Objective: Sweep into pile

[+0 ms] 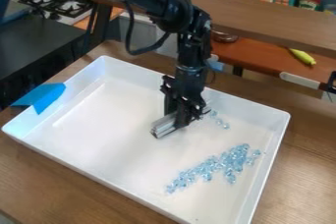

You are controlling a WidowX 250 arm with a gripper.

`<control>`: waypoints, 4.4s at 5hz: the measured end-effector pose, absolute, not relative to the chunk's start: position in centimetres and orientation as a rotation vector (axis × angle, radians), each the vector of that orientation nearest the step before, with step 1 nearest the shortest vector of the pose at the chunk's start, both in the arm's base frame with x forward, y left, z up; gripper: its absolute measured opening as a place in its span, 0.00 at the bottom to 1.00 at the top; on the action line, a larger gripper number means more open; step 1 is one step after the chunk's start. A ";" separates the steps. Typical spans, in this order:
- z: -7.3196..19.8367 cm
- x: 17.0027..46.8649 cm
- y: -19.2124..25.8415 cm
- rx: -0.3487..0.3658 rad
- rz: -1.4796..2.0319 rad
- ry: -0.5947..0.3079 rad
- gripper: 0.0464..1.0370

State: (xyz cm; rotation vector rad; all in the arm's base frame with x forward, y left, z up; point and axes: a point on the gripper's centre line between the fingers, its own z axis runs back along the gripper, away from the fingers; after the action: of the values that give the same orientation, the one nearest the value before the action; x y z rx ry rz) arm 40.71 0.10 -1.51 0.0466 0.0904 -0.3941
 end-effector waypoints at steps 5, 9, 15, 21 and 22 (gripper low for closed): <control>-1.1 35.8 -8.1 -0.021 -0.585 0.098 0.34; 2.1 32.5 1.9 0.183 -0.159 -0.054 0.34; -2.1 30.3 -1.3 -0.038 0.256 -0.026 0.34; -1.1 36.6 -9.8 -0.126 0.350 0.061 0.34; -1.0 36.7 -9.1 -0.148 0.328 0.066 0.34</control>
State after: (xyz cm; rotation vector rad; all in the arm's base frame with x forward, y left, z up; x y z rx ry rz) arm 36.71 -9.12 -0.97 -0.1482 0.0656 0.3281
